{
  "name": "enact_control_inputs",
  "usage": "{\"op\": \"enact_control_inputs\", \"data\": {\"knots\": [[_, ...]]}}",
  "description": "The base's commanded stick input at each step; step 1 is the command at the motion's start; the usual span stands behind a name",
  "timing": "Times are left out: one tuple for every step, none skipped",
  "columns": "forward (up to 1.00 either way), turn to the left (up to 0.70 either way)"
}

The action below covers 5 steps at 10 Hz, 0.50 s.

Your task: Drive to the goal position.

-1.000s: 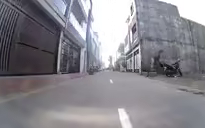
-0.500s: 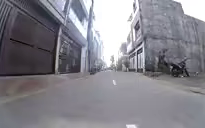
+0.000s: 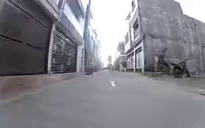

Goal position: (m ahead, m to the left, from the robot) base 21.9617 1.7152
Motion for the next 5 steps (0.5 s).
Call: {"op": "enact_control_inputs", "data": {"knots": [[1.00, 0.00], [1.00, 0.00], [1.00, 0.00], [1.00, -0.17], [1.00, -0.40]]}}
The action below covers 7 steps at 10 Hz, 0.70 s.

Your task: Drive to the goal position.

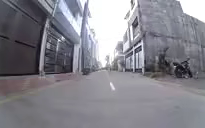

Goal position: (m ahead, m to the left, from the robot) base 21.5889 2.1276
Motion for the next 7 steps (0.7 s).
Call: {"op": "enact_control_inputs", "data": {"knots": [[1.00, -0.40], [1.00, -0.17], [1.00, 0.00], [1.00, 0.00], [1.00, 0.00], [1.00, 0.00], [1.00, 0.00]]}}
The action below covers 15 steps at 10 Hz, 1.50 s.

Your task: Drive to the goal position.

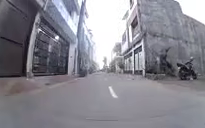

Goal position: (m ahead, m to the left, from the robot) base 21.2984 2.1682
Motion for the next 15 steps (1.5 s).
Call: {"op": "enact_control_inputs", "data": {"knots": [[1.00, 0.00], [1.00, 0.00], [1.00, 0.00], [1.00, 0.00], [1.00, 0.00], [1.00, 0.00], [1.00, 0.00], [1.00, 0.00], [1.00, 0.00], [1.00, 0.00], [1.00, 0.00], [1.00, 0.00], [1.00, 0.00], [1.00, 0.00], [1.00, 0.00]]}}
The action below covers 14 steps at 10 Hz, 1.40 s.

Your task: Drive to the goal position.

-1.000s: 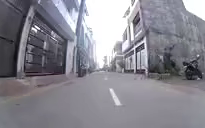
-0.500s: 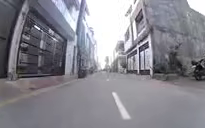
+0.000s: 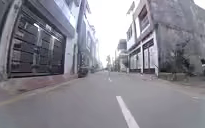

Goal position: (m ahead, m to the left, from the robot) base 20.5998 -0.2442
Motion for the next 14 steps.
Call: {"op": "enact_control_inputs", "data": {"knots": [[1.00, 0.00], [1.00, 0.00], [1.00, 0.00], [1.00, 0.00], [1.00, 0.00], [1.00, 0.00], [1.00, 0.00], [1.00, 0.00], [1.00, 0.00], [1.00, 0.00], [1.00, 0.00], [1.00, 0.00], [1.00, 0.00], [1.00, 0.00]]}}
